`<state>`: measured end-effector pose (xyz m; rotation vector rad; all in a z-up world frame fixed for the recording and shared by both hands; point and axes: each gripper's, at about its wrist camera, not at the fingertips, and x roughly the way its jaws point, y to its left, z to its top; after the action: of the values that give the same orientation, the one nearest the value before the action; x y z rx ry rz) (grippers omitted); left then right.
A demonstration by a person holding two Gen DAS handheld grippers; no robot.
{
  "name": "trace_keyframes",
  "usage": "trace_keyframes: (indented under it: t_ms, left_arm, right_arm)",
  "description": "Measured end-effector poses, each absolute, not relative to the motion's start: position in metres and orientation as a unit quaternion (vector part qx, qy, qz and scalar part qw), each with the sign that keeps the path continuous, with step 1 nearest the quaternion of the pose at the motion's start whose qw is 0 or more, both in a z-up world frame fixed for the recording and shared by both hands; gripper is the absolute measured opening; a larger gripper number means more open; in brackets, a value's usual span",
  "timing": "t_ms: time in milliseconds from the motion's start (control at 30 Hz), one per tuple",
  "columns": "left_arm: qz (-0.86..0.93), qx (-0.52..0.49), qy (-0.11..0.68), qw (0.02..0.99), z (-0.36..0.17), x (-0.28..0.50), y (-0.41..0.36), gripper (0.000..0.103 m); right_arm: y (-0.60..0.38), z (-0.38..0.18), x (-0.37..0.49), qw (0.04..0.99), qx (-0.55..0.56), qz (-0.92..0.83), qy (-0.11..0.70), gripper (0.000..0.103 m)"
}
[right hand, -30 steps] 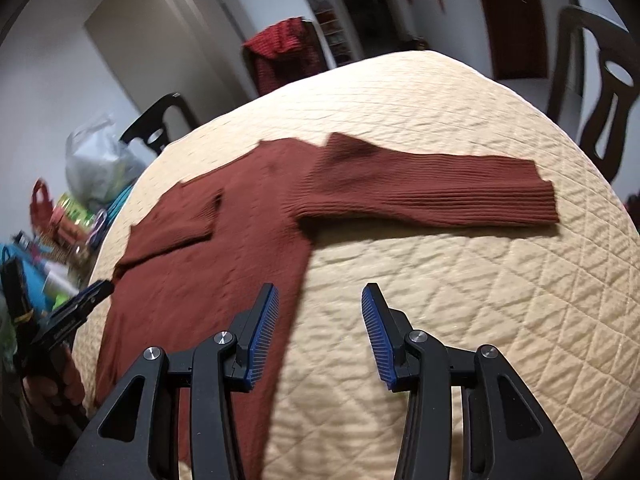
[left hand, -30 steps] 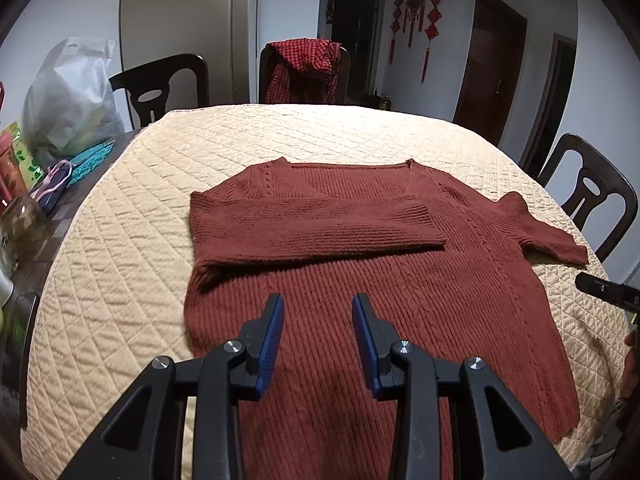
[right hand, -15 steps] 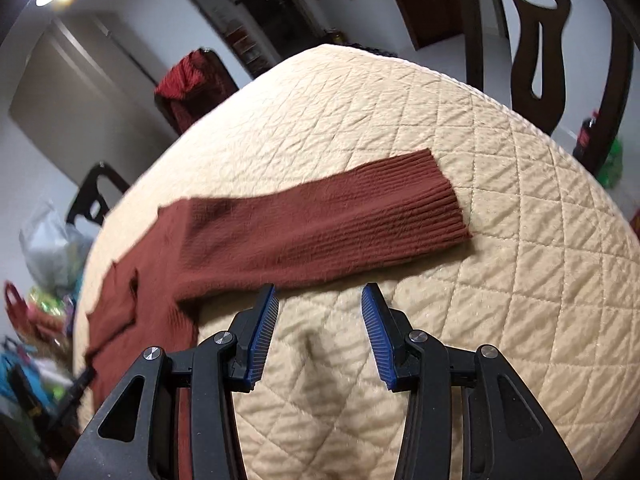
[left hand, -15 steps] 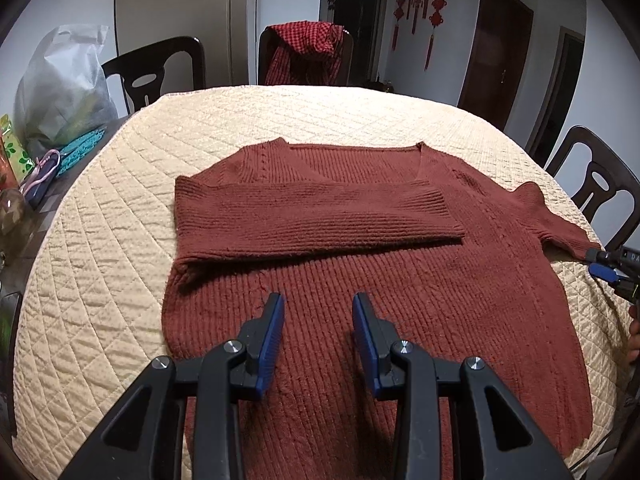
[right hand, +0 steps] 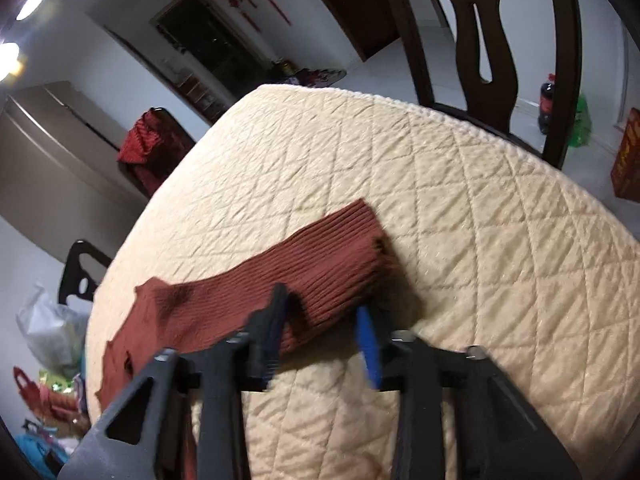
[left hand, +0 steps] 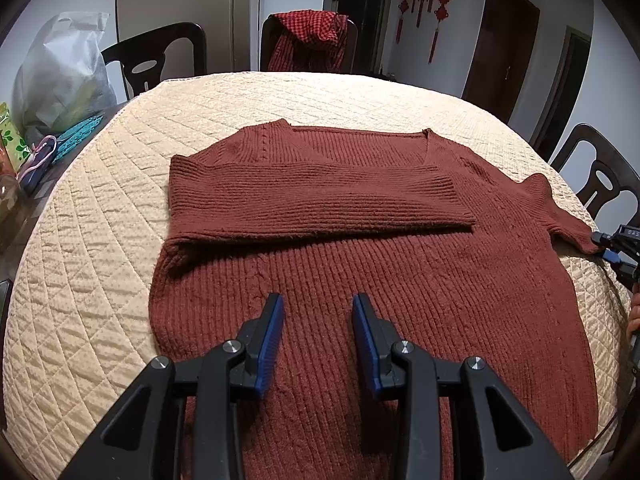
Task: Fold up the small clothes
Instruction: 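Grasp the cuff of the other sleeve with the right gripper, then swing the sleeve across the body toward the left gripper with the right gripper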
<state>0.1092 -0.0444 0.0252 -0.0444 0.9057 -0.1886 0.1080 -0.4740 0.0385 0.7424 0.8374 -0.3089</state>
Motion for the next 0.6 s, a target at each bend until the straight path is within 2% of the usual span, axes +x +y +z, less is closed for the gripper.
trace_keyframes:
  t_ms: [67, 300, 467, 600]
  left_arm:
    - [-0.092, -0.023, 0.437, 0.895, 0.025, 0.109, -0.044, 0.039]
    - [-0.098, -0.033, 0.438, 0.893, 0.027, 0.111, -0.040, 0.039]
    - [-0.102, -0.035, 0.424, 0.899, 0.040, 0.107, -0.035, 0.039]
    - [-0.098, -0.034, 0.411, 0.906, 0.053, 0.106, -0.027, 0.039]
  right_arm:
    - [-0.477, 0.040, 0.112, 0.837, 0.353, -0.143, 0.393, 0.005]
    - [-0.442, 0.093, 0.137, 0.879, 0.301, -0.068, 0.363, 0.005]
    - [-0.374, 0.128, 0.167, 0.899, 0.250, 0.043, 0.358, 0.005]
    - [-0.305, 0.132, 0.188, 0.895, 0.208, 0.129, 0.372, 0.005]
